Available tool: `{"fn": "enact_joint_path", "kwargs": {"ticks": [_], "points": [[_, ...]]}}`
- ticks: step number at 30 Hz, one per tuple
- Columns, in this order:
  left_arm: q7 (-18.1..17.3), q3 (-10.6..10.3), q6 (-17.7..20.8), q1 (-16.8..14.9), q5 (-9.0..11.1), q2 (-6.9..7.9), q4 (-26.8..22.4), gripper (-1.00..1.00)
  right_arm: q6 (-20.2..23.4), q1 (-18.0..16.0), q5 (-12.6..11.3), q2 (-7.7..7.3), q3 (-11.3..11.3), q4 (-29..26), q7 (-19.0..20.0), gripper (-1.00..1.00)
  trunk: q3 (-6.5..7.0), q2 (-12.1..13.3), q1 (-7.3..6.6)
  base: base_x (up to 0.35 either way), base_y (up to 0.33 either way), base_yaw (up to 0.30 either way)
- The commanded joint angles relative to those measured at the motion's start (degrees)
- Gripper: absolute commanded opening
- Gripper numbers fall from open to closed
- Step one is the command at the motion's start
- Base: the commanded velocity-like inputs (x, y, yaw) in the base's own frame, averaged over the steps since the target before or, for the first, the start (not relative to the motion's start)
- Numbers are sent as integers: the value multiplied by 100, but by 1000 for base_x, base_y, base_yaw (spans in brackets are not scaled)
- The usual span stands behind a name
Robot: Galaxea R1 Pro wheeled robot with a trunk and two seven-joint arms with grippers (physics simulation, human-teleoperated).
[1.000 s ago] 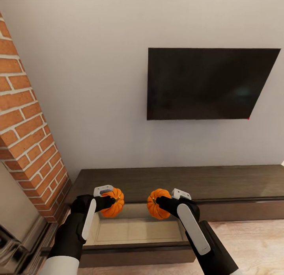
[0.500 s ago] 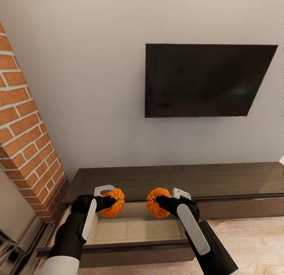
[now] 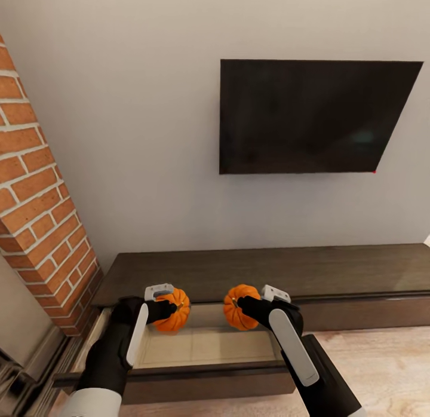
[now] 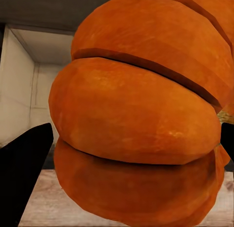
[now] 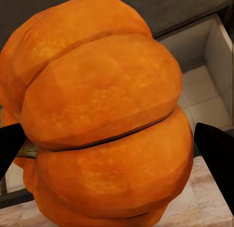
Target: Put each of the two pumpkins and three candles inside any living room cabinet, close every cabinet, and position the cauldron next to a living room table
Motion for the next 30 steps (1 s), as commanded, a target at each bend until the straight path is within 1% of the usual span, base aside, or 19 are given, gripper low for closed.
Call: {"fn": "enact_joint_path", "kwargs": {"ticks": [1,2,3,5,6,7,8,10,12,15,21,28,30], "points": [[5,-37,25,-5,20,-5,66,-100,-9,-6,-64,-5,1,-1,-59,-100,-24,-45,22,0,0,0],[6,-86,25,-5,19,-5,110,-100,-53,-6,-65,-16,-2,2,-59,-100,-42,-85,44,0,0,0],[6,-106,25,-5,18,-5,132,-100,-222,-6,-68,-34,7,33,-59,-100,-60,-126,66,0,0,0],[13,-124,25,-5,18,-5,173,-100,-445,-6,-63,-40,9,404,-59,-100,-96,-206,110,0,0,0],[13,-126,25,-5,18,-5,177,-100,-482,-6,-63,-37,11,434,-57,-100,-114,-246,132,0,0,0],[14,-128,20,-5,18,-5,190,-100,-557,-6,-59,-39,17,471,-35,-100,-132,-286,154,0,0,0],[14,-129,11,-5,18,-5,204,-100,-655,-6,-53,-50,22,496,71,-100,-150,-326,176,0,0,0],[14,-130,-4,-5,18,-5,215,-100,-695,-6,-48,-52,18,536,174,-100,-185,-406,220,0,0,0],[14,-278,-31,-5,18,-5,236,-100,-715,-6,-46,-52,15,592,231,-100,-221,-487,264,0,0,0],[14,-361,-45,-5,18,-5,259,-100,-724,-7,-46,-49,15,627,238,-100,-275,-607,330,0,0,0],[14,-384,-56,-5,18,-5,272,-100,-891,-8,-46,-62,22,637,255,-100,-383,-847,462,0,0,0],[14,-384,-54,-5,18,-5,272,-100,-911,-10,-46,-65,31,639,264,-100,-509,-1128,615,0,0,0],[14,-385,-54,-5,18,-5,269,-100,-912,-8,-46,-60,41,640,266,-100,-509,-1128,615,0,0,0]]}}
